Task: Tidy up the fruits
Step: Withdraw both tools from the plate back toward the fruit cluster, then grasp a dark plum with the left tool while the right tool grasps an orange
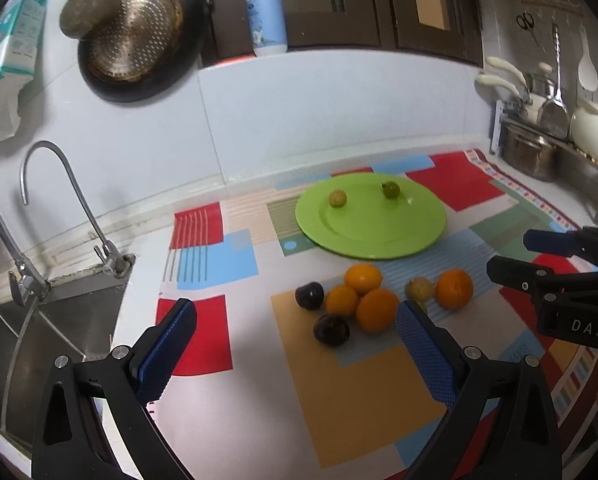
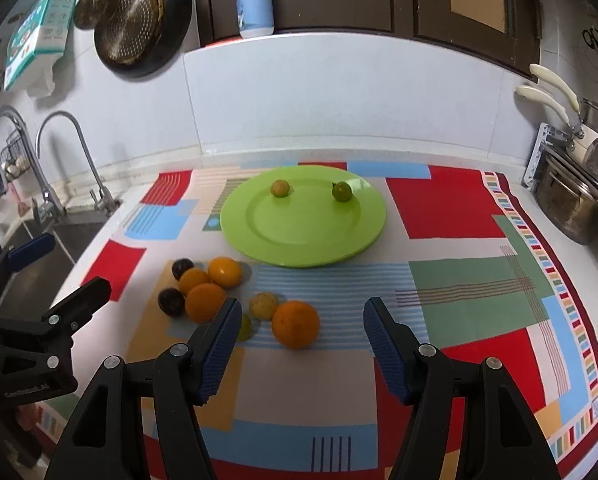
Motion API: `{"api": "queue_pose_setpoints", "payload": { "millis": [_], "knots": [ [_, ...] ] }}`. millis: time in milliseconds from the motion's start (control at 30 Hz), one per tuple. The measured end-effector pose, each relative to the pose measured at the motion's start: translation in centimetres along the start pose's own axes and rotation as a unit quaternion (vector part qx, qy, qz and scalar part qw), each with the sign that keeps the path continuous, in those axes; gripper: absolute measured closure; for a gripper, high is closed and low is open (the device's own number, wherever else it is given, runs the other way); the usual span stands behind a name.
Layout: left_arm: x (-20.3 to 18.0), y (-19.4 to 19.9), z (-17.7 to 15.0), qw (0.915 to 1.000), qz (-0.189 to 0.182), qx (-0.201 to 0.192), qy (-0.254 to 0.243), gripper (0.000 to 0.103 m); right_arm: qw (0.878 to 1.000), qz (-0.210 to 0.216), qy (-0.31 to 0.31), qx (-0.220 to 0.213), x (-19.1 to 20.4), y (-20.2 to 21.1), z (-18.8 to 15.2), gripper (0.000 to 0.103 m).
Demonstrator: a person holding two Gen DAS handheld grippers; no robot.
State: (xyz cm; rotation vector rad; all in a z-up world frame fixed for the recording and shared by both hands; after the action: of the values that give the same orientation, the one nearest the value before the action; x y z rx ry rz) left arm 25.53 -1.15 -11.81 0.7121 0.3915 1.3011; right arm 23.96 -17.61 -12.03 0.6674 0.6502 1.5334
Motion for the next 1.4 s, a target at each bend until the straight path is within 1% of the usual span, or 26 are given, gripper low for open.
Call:
{"api": "queue_pose_setpoints", "payload": {
  "millis": [133,267,333,600,833,933,1000,1033,1067,1133,1233,1333,1400],
  "knots": [
    [-0.1,-1.5,-0.7,0.9998,-0.008,0.019,0.000,0.003,1.000,0.008,0.002,0.019,0.2,-1.3,-0.4,0.039],
    [-0.2,-3.1,-1.6,0.9991,-0.014,0.041,-0.001,0.007,0.999,0.012,0.006,0.039,0.4,-2.6,-1.0,0.039],
    [-0.3,-3.8,-1.9,0.9986,-0.018,0.050,-0.002,0.007,0.999,0.015,0.007,0.049,0.5,-3.3,-1.3,0.039],
    [-0.8,-5.9,-2.8,0.9968,-0.028,0.074,-0.008,0.013,0.997,0.021,0.000,0.077,0.4,-5.4,-2.1,0.039],
    [-1.4,-7.8,-3.1,0.9950,-0.040,0.091,-0.014,0.021,0.995,0.026,-0.002,0.091,0.2,-6.7,-2.4,0.040],
    [-1.6,-8.5,-3.0,0.9943,-0.044,0.095,-0.016,0.025,0.995,0.029,-0.003,0.098,0.1,-7.4,-2.5,0.045],
    [-1.6,-8.7,-3.0,0.9944,-0.046,0.094,-0.014,0.027,0.994,0.031,-0.004,0.101,0.1,-7.6,-2.5,0.045],
    [-1.6,-8.8,-2.9,0.9944,-0.047,0.093,-0.014,0.030,0.994,0.032,-0.003,0.101,0.1,-7.7,-2.5,0.045],
    [-1.7,-8.9,-2.9,0.9943,-0.048,0.094,-0.014,0.034,0.994,0.033,-0.002,0.102,0.1,-7.8,-2.5,0.048],
    [-1.7,-9.1,-3.0,0.9934,-0.052,0.101,-0.013,0.039,0.994,0.038,0.000,0.104,0.3,-8.0,-2.4,0.051],
    [-1.9,-9.4,-3.4,0.9916,-0.065,0.112,-0.007,0.048,0.994,0.042,0.004,0.105,0.5,-8.3,-2.3,0.051],
    [-2.1,-9.7,-3.5,0.9906,-0.073,0.115,-0.003,0.058,0.993,0.044,0.009,0.105,0.6,-8.5,-2.1,0.055],
    [-2.2,-9.7,-3.4,0.9900,-0.080,0.116,-0.001,0.063,0.993,0.045,0.010,0.105,0.6,-8.6,-2.0,0.055]
  ]
}}
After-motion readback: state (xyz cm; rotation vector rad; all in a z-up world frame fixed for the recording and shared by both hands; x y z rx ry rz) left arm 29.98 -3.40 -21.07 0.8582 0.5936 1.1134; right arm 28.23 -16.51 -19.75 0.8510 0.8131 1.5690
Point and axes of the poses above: each gripper's, at about its wrist camera, not at the fingertips, and y roughly against the way its jaws point, x to its left, z to its top, the point moved 9 cm from there along -y, roughly the way its jaws point, and after that the axes turned 5 degrees about x, right-handed, at the moved point
